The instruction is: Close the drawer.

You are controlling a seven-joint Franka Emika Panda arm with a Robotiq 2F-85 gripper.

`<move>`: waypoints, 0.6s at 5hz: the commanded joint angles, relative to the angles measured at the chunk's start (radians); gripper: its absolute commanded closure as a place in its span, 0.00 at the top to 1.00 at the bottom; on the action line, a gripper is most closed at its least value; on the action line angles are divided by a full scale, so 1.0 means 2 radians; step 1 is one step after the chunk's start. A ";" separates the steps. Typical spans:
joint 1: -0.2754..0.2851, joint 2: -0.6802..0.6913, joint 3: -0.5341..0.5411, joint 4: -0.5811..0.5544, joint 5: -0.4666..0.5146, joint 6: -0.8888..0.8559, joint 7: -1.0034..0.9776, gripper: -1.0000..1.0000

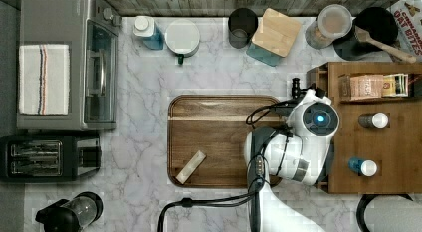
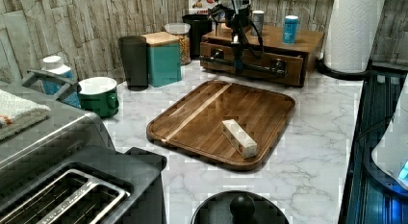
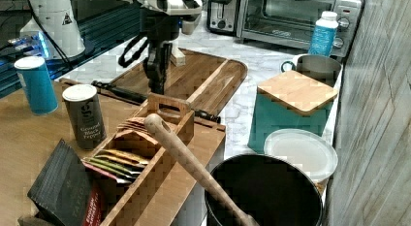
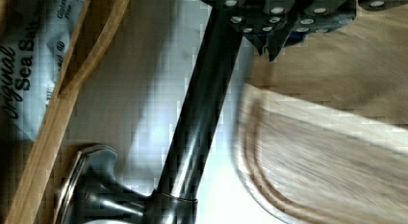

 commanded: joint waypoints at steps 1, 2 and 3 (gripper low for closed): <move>-0.097 0.007 -0.081 0.097 -0.011 0.037 -0.112 0.00; -0.070 0.016 -0.123 0.116 0.000 0.050 -0.128 0.00; -0.079 -0.006 -0.108 0.114 0.011 0.002 -0.109 0.00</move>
